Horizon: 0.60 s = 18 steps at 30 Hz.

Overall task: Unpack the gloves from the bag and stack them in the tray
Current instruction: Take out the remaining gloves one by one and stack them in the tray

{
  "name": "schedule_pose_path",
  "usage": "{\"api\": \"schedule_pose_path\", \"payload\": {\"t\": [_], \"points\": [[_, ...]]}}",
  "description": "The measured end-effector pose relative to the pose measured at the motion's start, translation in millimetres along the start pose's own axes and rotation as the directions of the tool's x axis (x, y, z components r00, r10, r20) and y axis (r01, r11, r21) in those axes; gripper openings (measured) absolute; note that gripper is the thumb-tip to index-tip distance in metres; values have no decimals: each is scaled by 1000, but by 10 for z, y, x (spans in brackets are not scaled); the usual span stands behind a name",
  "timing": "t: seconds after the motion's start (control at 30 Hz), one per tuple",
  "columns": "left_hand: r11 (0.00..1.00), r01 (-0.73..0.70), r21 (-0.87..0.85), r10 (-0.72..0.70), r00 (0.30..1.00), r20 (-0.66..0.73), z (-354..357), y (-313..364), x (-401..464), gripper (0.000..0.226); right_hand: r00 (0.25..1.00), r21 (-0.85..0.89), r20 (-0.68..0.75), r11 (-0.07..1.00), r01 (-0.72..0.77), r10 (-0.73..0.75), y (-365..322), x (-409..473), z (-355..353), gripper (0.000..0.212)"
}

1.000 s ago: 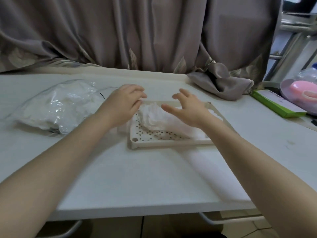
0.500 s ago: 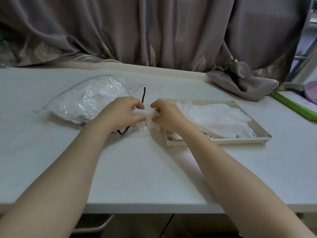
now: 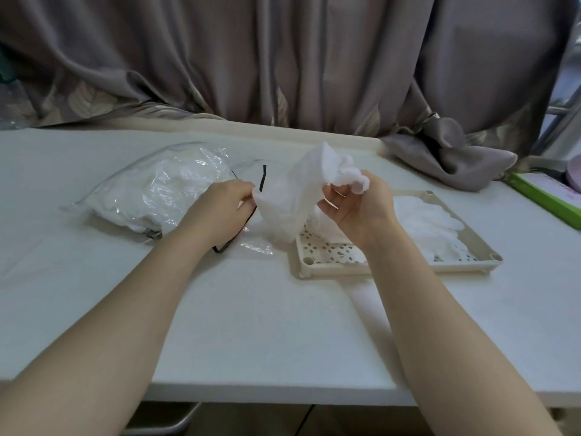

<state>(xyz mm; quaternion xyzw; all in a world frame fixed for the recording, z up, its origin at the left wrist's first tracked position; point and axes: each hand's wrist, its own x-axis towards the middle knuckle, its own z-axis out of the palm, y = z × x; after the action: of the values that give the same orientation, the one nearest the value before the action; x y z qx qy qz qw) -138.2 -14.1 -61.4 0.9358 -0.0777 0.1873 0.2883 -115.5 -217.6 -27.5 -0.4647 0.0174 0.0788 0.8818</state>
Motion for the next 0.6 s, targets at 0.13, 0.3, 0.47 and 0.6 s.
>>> {"api": "schedule_pose_path", "payload": {"t": [0.13,0.3,0.47,0.6], "points": [[852,87,-517,-102,995,-1,-13,315,-49,33,1000,118,7,993,-26,25,7,-60,45,22],[806,147,-573,-118,989,88,-85,601,-25,45,993,235,114,970,-54,28,-125,-131,109,25],[658,216,-721,-141,976,164,-113,741,-18,11,991,184,135,983,-23,-2,-357,-203,-72,16],[394,258,-882,-161,964,210,-160,822,62,7,1000,-138,0,990,-13,13,-537,-209,-381,23]]}}
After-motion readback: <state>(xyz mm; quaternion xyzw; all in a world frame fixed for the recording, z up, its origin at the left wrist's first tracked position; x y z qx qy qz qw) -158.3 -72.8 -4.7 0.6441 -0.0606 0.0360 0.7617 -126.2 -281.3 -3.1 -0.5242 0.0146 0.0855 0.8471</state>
